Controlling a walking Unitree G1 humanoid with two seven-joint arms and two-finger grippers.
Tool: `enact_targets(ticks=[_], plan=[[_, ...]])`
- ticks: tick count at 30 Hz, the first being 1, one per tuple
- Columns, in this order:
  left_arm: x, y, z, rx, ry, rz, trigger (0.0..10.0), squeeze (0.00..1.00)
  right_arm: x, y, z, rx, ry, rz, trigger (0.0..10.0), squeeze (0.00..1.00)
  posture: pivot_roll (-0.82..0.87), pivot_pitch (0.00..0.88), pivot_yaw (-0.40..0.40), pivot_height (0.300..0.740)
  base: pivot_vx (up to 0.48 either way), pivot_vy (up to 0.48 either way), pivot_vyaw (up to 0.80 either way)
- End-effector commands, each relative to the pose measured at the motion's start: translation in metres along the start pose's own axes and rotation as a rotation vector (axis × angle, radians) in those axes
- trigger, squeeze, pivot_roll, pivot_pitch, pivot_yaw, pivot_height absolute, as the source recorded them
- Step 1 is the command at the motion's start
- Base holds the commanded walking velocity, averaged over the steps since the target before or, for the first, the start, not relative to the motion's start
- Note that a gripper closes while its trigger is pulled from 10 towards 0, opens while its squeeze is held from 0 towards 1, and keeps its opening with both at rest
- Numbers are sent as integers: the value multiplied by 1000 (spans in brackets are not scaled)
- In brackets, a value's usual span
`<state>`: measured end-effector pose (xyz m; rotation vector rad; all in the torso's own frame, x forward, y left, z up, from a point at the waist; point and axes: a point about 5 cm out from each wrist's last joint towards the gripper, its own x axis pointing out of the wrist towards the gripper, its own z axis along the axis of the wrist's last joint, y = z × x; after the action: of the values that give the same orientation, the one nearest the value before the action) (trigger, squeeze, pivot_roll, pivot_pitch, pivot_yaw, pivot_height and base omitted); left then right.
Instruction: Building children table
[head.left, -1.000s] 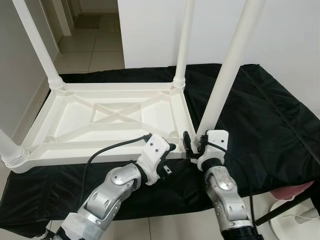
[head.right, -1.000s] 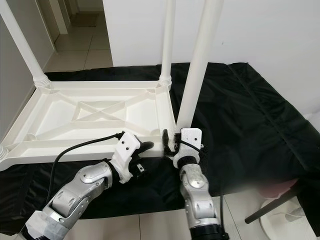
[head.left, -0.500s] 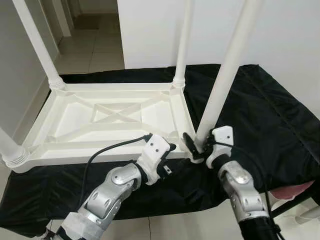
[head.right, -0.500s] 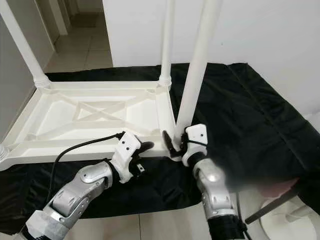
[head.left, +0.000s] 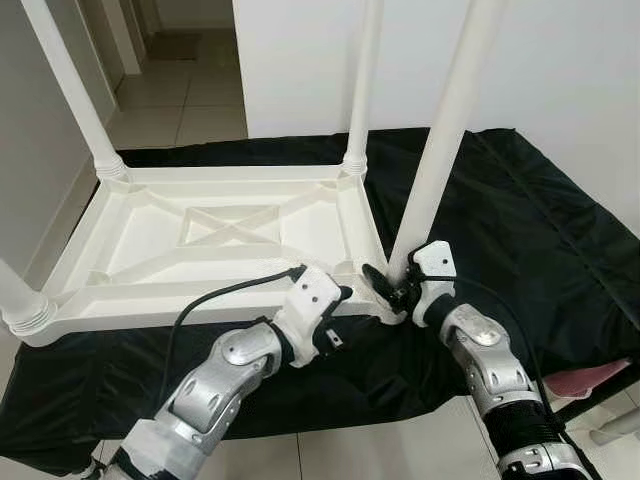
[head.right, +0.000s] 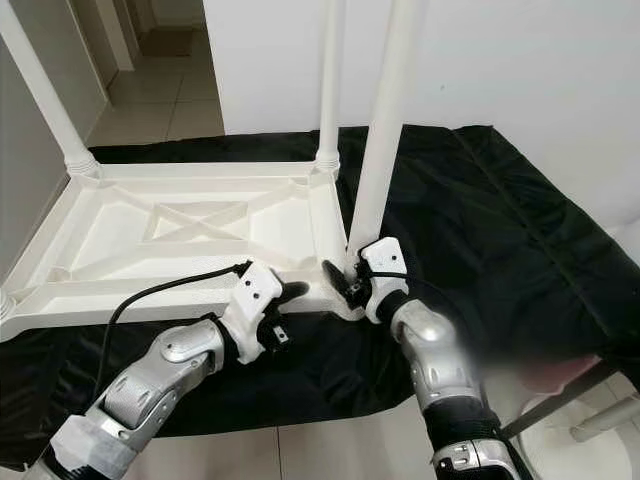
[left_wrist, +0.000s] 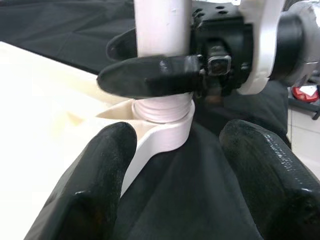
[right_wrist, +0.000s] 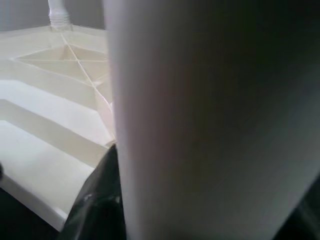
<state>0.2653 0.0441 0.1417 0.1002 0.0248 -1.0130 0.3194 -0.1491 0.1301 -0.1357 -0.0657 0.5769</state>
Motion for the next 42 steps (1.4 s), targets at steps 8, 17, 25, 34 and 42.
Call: enact_targets(ticks=[8, 17, 25, 34, 42], plan=[[0, -3, 0, 11, 4, -80, 10000, 0, -2, 4, -9, 50, 14, 34, 10000, 0, -44, 1, 9, 740, 0, 0, 0], [0, -4, 0, 12, 7, -92, 10000, 0, -2, 1, 0, 67, -42, -63, 10000, 0, -54, 3, 16, 740, 0, 0, 0], [0, -5, -1, 8, 6, -95, 10000, 0, 2, 18, 2, 107, -65, -231, 10000, 0, -53, 7, 14, 740, 0, 0, 0], [0, -6, -1, 6, 6, -97, 10000, 0, 1, 25, 0, 160, -33, -537, 10000, 0, -54, 8, 14, 740, 0, 0, 0], [0, -7, -1, 3, 6, -96, 10000, 0, 1, 41, 1, 212, -4, -730, 10000, 0, -49, 9, 13, 740, 0, 0, 0]])
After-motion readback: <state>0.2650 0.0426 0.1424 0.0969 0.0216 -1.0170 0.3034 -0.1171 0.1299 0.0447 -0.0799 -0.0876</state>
